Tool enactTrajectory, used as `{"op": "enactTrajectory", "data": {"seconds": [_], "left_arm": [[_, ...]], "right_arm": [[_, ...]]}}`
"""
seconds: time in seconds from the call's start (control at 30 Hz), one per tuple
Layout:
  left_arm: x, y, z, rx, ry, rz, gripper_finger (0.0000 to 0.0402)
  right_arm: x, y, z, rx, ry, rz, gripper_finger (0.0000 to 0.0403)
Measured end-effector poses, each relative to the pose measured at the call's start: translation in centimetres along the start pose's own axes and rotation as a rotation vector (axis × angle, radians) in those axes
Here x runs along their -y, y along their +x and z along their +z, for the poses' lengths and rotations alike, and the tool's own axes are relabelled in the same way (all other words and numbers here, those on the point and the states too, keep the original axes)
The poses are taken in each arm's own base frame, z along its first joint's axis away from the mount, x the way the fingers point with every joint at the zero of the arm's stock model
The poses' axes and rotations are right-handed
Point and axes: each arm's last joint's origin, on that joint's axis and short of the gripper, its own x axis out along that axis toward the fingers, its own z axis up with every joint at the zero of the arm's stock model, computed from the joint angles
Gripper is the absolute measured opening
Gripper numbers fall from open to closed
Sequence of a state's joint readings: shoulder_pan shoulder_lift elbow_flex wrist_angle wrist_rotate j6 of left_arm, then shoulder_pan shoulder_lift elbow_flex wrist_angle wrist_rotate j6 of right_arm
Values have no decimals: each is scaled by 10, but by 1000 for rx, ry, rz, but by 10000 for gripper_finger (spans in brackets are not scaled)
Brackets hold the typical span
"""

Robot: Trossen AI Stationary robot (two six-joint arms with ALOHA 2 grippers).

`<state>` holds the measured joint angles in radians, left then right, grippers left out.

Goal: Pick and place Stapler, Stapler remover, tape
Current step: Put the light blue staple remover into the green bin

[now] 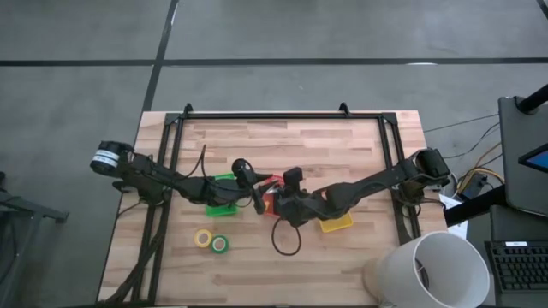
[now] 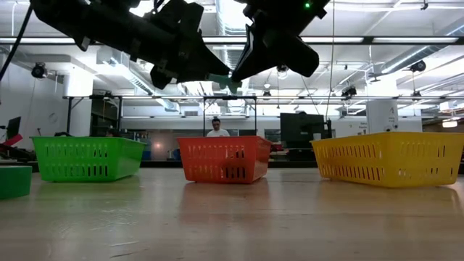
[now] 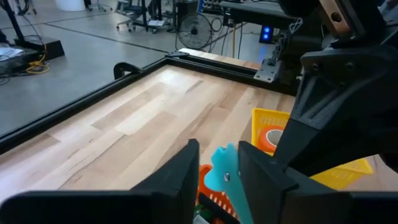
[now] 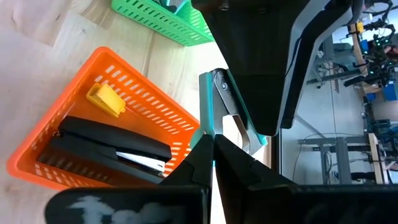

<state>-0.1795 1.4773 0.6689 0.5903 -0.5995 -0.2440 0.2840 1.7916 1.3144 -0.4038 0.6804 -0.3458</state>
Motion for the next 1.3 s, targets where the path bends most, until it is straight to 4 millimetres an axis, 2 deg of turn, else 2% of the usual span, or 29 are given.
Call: {"op": "enactTrajectory", "data": {"seconds": [0.4, 0.83, 0.97, 1.17, 1.3], "left_arm": [[0, 0, 0, -7, 2, -30, 9], [0, 0, -2, -17, 16, -17, 2], [-2, 0, -4, -32, 31, 10, 1], [-5, -4, -2, -52, 39, 47, 1], [-10, -13, 2, -94, 31, 74, 1]], "right_arm": [[1, 0, 2, 15, 2, -8, 8], [0, 0, 2, 18, 38, 2, 14], [0, 0, 2, 17, 55, 6, 39], [0, 0, 1, 11, 81, -1, 100], [1, -1, -1, -5, 113, 1, 138]]}}
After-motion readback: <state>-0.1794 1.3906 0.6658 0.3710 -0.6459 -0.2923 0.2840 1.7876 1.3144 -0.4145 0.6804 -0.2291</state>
